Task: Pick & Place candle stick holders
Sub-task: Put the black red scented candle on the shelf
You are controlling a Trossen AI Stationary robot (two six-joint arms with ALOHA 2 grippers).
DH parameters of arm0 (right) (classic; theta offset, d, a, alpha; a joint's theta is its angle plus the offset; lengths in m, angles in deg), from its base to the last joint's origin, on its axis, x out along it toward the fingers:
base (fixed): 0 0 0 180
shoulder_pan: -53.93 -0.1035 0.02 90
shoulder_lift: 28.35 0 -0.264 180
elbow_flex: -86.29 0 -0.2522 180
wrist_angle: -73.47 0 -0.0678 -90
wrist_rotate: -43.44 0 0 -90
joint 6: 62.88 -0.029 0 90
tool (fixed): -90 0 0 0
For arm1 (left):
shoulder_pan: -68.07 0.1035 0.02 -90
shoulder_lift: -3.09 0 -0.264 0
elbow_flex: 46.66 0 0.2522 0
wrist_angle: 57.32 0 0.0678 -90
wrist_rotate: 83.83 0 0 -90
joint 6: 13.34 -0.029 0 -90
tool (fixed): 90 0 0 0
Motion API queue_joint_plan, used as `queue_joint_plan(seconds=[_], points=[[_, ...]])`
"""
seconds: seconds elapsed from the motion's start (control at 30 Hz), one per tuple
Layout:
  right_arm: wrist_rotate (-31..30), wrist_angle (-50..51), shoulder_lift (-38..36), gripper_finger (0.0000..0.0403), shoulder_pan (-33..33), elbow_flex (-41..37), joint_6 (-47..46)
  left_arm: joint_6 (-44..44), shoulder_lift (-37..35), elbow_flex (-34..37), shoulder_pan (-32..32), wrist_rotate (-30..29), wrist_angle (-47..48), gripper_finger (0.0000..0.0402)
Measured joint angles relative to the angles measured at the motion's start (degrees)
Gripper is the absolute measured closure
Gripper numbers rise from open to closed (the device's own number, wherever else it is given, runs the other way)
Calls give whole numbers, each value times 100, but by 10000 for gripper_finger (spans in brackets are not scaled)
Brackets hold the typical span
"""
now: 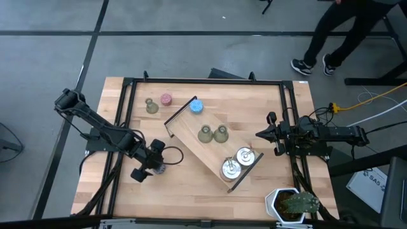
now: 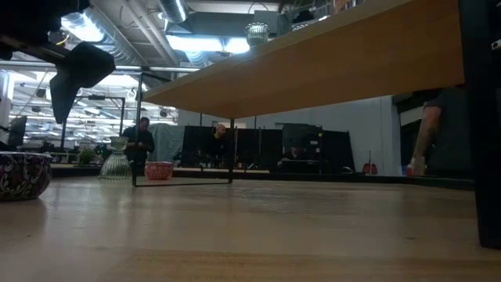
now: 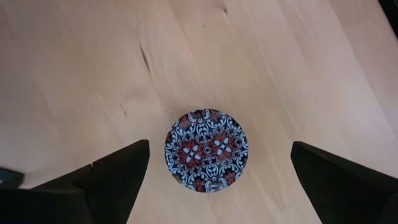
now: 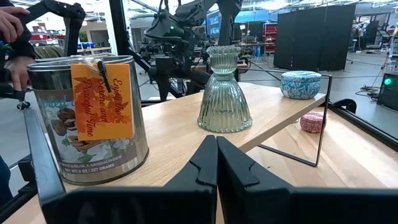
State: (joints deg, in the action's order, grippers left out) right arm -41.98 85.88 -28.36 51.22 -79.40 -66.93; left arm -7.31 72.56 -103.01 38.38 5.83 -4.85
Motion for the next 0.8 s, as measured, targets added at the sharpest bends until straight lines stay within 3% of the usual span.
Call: queue_joint_plan(seconds=[0.23, 0.8], points=[[0, 1, 0, 402, -2, 0, 0, 71, 366, 0, -100, -325, -1, 4], [0, 0, 0, 402, -1, 0, 0, -124, 697, 0, -210, -143, -150, 4]])
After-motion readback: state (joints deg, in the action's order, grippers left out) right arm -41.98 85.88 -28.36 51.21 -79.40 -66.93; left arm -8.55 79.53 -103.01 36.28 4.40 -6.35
